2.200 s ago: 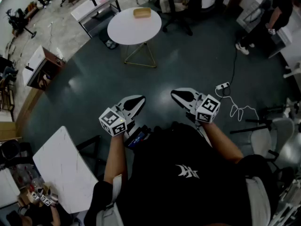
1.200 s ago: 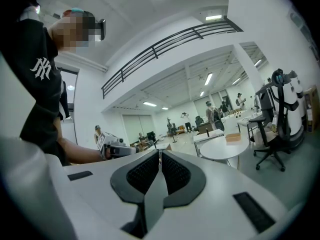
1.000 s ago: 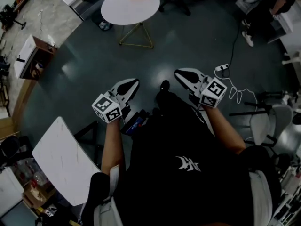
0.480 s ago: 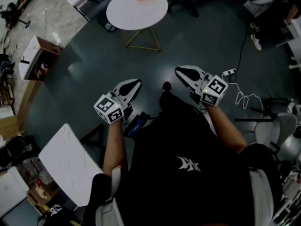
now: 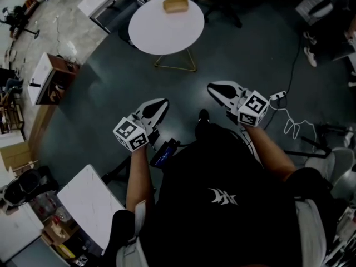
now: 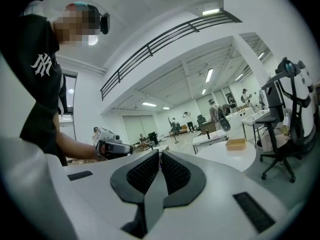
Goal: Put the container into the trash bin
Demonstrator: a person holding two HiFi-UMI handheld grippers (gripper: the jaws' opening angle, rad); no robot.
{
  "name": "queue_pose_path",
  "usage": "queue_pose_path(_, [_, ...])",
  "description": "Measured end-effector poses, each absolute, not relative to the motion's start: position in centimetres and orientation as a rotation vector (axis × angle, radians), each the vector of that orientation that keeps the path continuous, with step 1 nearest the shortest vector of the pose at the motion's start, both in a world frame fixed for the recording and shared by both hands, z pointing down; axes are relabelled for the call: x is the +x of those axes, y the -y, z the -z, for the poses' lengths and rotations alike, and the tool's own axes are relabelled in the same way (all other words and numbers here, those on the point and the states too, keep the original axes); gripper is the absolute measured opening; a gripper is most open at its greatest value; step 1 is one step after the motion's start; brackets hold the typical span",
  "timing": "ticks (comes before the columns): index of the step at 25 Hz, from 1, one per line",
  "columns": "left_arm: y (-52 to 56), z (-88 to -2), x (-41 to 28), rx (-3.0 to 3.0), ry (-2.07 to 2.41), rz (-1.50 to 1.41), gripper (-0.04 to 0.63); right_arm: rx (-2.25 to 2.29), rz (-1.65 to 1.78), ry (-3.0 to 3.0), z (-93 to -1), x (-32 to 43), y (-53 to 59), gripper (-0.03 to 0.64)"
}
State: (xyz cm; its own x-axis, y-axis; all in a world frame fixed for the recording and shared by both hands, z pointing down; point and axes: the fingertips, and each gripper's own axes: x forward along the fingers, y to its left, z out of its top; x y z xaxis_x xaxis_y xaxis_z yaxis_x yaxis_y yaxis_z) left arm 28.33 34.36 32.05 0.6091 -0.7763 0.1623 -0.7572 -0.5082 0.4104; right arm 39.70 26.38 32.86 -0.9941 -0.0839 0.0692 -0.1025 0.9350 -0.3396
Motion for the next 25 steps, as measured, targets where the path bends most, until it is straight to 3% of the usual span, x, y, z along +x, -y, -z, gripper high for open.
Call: queue_pose_path(25, [-18.9,-31.2,18.1,2.405,1.159,0.089,0.003,0.163,-0.558,3.017,-33.6,28.6,-11.5,0.044])
